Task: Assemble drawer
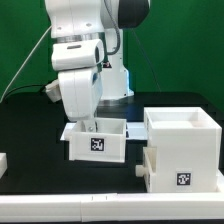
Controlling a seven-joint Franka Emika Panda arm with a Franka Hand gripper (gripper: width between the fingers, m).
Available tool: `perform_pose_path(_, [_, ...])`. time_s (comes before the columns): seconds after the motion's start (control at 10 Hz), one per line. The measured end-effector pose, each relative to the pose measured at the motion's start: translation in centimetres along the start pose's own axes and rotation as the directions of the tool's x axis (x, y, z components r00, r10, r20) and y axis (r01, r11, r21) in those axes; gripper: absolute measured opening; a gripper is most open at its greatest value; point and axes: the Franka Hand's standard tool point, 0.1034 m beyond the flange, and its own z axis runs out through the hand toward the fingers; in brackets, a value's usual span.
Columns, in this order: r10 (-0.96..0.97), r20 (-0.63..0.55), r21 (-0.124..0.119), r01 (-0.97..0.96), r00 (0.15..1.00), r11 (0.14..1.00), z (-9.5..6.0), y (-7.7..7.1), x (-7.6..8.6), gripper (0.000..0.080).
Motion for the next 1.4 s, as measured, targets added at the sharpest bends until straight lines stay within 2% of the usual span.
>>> perform_pose_path(0.1, [-0.001,0.000,0.001,0.001,1.000,1.000,0.0,0.0,0.1,0.0038])
perform_pose_path(0.3, [-0.011,-0.003,-0.003,0.011,1.000,1.000,-0.2,0.6,1.3,0.0038])
perform_pose_path(0.7, [-0.019,-0.015,0.013,0.019,1.000,1.000,0.8,0.3,2.8,0.0038])
perform_pose_path(1.4, [-0.009,-0.022,0.027,0.009,1.000,1.000,1.5,0.1,3.7,0.0038])
